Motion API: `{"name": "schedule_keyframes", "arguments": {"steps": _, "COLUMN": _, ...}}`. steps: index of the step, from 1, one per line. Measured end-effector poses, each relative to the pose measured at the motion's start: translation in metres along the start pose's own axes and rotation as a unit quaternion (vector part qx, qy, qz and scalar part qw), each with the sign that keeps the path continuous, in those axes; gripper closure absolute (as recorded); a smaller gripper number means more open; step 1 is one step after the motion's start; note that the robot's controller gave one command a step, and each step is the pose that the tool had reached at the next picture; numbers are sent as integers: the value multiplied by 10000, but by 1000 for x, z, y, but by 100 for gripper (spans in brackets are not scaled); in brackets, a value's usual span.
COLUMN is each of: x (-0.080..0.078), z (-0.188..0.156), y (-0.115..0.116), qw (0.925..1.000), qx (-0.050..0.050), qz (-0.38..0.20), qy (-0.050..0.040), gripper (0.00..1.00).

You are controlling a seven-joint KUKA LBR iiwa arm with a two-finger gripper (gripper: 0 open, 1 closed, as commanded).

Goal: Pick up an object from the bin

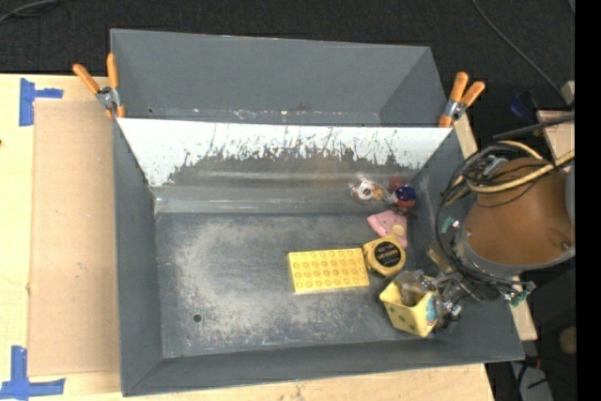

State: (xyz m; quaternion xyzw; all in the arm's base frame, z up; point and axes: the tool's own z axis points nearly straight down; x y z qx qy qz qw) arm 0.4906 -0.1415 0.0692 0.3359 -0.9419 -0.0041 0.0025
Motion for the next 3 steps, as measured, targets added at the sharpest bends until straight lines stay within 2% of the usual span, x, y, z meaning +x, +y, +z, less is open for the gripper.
{"name": "schedule_keyframes", "arguments": {"steps": 1, "x": 0, "z": -5, "y": 1, "qw": 10000, "qx": -10, "qz": -6, "qy": 2, "gripper": 100}}
{"name": "schedule_keyframes", "arguments": {"steps": 2, "x": 0, "z": -34, "y": 3, "qw": 10000, "qx": -36, "qz": 8, "qy": 14, "gripper": 100}}
{"name": "schedule_keyframes", "arguments": {"steps": 3, "x": 0, "z": -79, "y": 5, "qw": 10000, "qx": -62, "qz": 14, "qy": 25, "gripper": 100}}
